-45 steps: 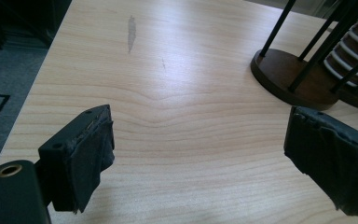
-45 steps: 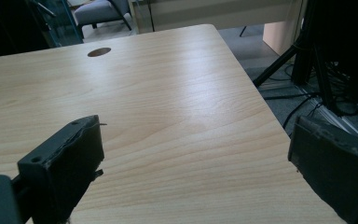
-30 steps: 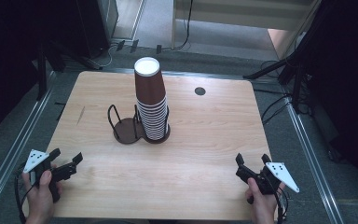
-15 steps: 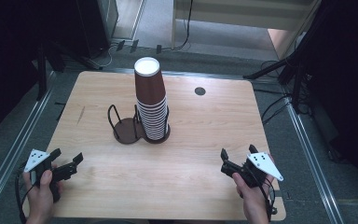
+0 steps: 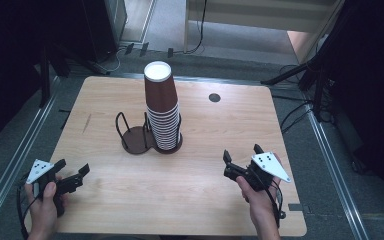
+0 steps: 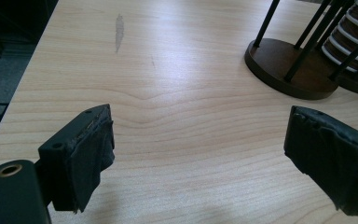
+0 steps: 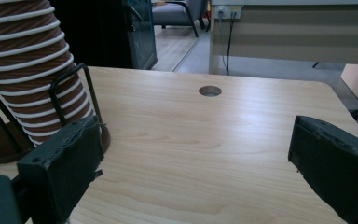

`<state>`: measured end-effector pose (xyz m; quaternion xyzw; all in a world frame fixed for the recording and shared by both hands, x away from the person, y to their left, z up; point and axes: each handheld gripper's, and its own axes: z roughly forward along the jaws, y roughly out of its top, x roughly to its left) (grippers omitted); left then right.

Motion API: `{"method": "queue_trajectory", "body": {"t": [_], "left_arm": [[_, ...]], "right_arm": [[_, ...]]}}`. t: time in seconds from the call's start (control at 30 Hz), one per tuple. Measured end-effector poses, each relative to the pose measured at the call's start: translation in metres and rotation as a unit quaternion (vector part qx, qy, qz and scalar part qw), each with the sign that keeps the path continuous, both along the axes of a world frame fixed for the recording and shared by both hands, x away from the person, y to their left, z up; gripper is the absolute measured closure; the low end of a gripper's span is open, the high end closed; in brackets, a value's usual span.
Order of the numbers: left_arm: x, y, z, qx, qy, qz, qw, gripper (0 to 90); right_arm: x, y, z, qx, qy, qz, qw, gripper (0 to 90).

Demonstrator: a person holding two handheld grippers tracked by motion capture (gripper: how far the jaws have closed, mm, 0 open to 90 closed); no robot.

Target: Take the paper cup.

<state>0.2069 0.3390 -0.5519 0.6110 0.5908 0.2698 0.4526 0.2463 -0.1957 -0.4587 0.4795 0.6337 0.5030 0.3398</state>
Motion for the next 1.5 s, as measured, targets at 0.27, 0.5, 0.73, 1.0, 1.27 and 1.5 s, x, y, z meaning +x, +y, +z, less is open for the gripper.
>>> {"method": "queue_trajectory", "body": {"t": [0.27,0.5,0.73,1.0,1.27,1.5], "left_arm": [[0.000,0.000,0.000,-0.001,0.000,0.000,1.0000,9.1],[0.001,0.000,0.000,-0.001,0.002,-0.001,1.0000,9.1],[0.001,0.000,0.000,-0.002,0.004,-0.001,1.0000,9.1],[0.001,0.000,0.000,-0.003,0.005,-0.003,1.0000,9.1],[0.002,0.000,0.000,-0.003,0.005,-0.004,1.0000,9.1],[0.002,0.000,0.000,-0.002,0.007,-0.008,0.9999,9.1]], "right_arm": [[0.005,0.015,0.012,0.002,-0.010,0.018,0.9998,2.9],[0.008,0.023,0.017,0.001,-0.014,0.024,0.9996,2.9],[0.012,0.034,0.030,0.002,-0.024,0.036,0.9990,2.9],[0.016,0.049,0.037,0.004,-0.018,0.056,0.9983,0.0],[0.023,0.064,0.039,0.012,-0.016,0.067,0.9975,0.0],[0.029,0.080,0.042,0.025,-0.018,0.075,0.9967,0.0]]}}
